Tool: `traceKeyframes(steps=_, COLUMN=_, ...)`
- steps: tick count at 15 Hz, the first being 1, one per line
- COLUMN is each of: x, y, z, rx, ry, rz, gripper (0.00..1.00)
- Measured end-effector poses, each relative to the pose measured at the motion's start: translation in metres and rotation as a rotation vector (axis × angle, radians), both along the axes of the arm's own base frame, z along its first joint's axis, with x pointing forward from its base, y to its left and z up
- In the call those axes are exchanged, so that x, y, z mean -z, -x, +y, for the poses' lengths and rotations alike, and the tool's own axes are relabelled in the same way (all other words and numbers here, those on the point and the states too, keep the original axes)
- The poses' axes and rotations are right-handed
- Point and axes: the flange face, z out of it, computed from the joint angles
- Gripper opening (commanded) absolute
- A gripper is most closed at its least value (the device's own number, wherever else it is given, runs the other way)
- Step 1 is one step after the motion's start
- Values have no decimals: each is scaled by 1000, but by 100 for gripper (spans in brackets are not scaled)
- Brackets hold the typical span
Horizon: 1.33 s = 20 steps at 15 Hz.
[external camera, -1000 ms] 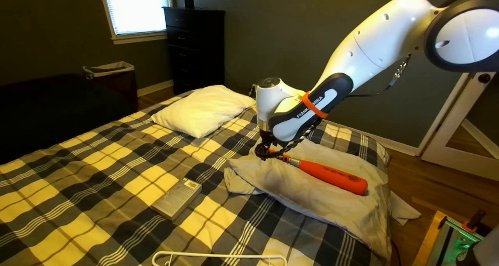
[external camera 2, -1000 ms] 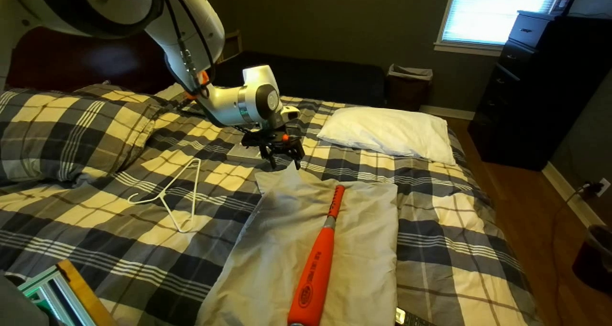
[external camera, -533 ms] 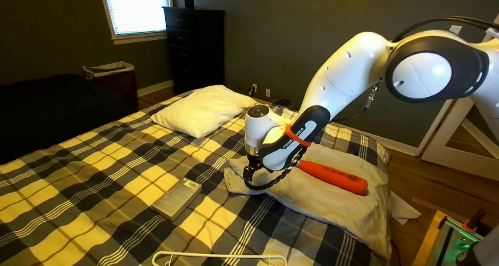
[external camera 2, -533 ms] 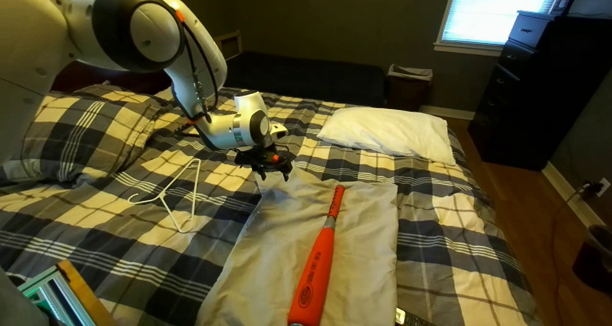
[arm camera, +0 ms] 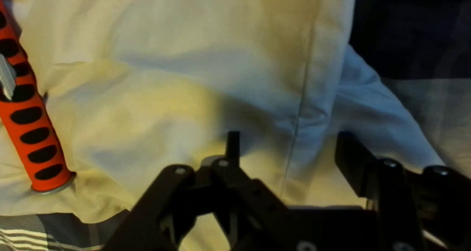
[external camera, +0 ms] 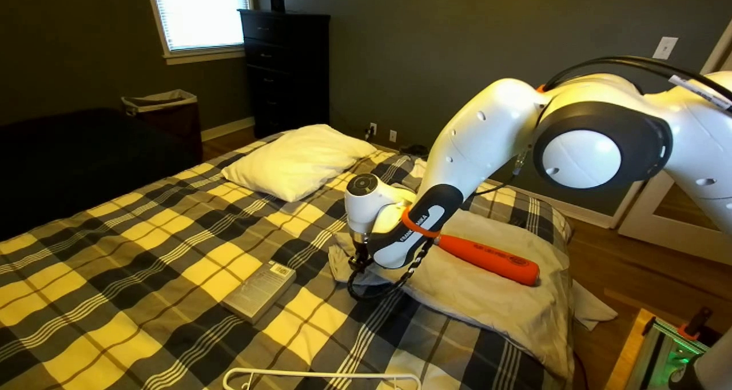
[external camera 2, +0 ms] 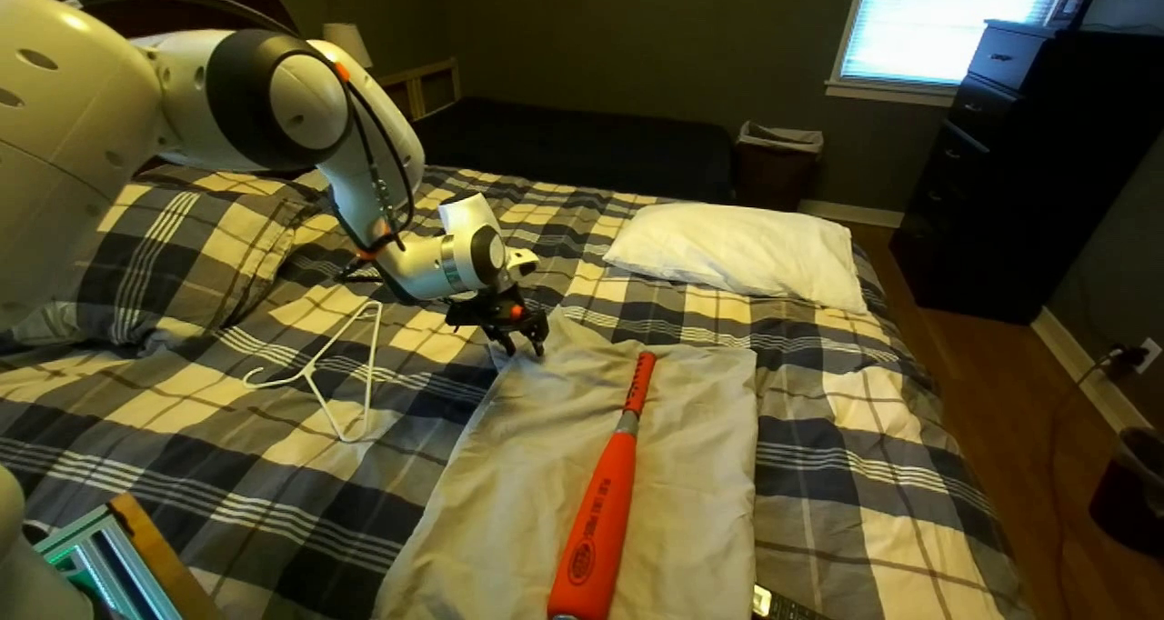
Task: Fold the pillow case from left to right.
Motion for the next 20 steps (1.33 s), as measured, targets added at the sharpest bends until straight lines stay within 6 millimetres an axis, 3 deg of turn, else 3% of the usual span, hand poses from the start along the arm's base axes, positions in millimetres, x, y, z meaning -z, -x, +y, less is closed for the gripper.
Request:
traceKeyframes(steps=5, x=6, y=-6, z=2, rx=20, ry=26, rz=-25, gripper=5)
traceKeyframes(steps=6, x=4, y=-6, z=3, rx=22, ry=30, rz=-31, gripper=1)
traceKeyframes(steps=9, x=-5, y=-9, z=3, rx=36, ry=40, rz=-51, gripper=0)
traceKeyframes(steps=12, x=-21, y=-12, z=-13, rx=86, ry=50, rz=-77, gripper=1)
traceKeyframes(steps=16, x=-21, y=-13, z=-13, rx=88, ry=47, rz=-79, gripper=0)
traceKeyframes(steps=18, x=-30, y=-20, z=-34, rx=118, ry=54, rz=-92, gripper=0)
traceKeyframes(steps=20, x=-54, y=-31, z=-81, rx=176, ry=84, rz=-126, gripper=0)
